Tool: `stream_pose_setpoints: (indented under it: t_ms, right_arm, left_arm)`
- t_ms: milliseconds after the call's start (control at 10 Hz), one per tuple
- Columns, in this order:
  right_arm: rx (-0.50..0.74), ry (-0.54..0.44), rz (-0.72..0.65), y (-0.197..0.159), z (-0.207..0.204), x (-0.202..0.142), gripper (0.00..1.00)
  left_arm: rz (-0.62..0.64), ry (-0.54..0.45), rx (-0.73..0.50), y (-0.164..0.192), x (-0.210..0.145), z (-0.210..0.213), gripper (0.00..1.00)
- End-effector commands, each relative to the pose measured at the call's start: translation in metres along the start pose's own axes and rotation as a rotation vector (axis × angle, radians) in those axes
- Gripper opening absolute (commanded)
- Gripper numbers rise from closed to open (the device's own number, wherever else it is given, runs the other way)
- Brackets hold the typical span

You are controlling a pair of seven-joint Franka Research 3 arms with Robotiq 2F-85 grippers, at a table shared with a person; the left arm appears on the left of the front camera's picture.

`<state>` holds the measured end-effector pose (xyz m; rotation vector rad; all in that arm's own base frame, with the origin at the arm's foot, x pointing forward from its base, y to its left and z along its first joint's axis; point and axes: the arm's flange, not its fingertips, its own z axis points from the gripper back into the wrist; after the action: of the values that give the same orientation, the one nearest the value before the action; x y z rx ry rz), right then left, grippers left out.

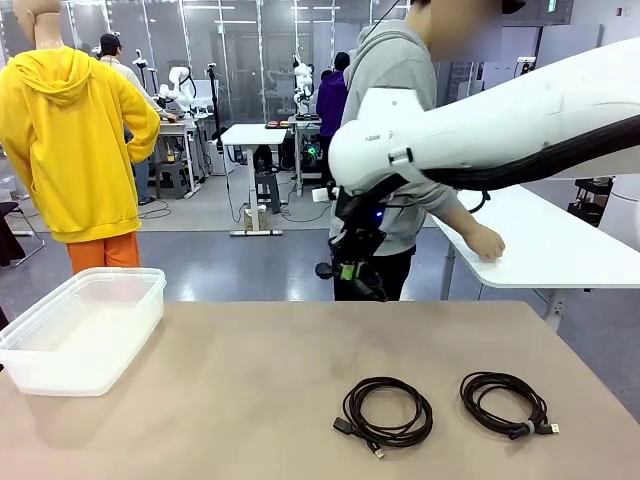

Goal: Organize and store the cables.
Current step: Place the Power Cable into the Organizing box.

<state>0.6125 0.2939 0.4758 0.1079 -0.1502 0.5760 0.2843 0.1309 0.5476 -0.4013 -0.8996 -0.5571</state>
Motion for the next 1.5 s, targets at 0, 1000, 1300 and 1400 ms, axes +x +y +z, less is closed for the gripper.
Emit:
stream_pose_setpoints:
  t_ms: [0,1000,1300,1400]
  right_arm:
    - [-0.025,0.016,-0.093,0.027,-0.018,0.021,0.05]
    - [0.121,0.087,-0.258,0.099,-0.137,0.063,0.25]
    - [0.142,0.051,-0.280,0.090,-0.133,0.055,0.71]
    - [0.149,0.030,-0.285,0.087,-0.126,0.051,1.00]
  left_arm:
    - [-0.011,-0.007,-0.008,0.000,0.000,0.002,1.00]
    - [-0.011,-0.007,-0.008,0.000,0.000,0.002,1.00]
    - [-0.011,-0.007,-0.008,0.000,0.000,0.002,1.00]
    - [-0.011,-0.007,-0.008,0.000,0.000,0.002,1.00]
